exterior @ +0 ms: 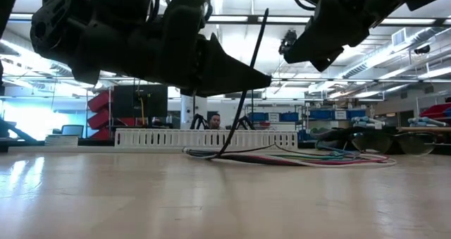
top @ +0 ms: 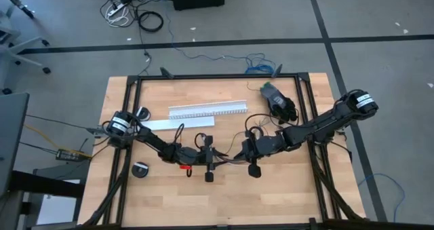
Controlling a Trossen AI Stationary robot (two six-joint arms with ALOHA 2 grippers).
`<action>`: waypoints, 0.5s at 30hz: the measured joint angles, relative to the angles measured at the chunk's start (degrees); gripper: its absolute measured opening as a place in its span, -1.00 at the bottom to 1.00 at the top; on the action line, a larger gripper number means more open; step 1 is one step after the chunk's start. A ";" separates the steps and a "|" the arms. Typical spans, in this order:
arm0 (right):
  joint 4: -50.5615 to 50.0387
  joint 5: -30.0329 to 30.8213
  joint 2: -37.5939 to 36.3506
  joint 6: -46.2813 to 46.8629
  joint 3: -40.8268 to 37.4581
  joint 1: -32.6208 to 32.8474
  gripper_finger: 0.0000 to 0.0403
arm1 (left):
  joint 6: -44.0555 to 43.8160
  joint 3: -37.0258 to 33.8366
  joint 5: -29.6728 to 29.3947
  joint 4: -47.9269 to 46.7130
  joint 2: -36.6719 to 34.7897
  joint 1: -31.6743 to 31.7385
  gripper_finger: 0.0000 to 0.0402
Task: Ziptie cables
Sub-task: Wrap the colored wires together using a zip tie
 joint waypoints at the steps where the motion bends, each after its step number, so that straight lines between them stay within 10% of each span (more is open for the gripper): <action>1: -0.14 -0.35 0.00 0.00 0.00 0.00 -1.00 | 0.00 0.00 0.01 0.09 0.00 0.00 -0.49; 15: 5.85 -1.29 0.02 -4.11 0.00 -0.05 -0.76 | 0.19 0.02 -2.51 2.25 0.00 0.17 -0.50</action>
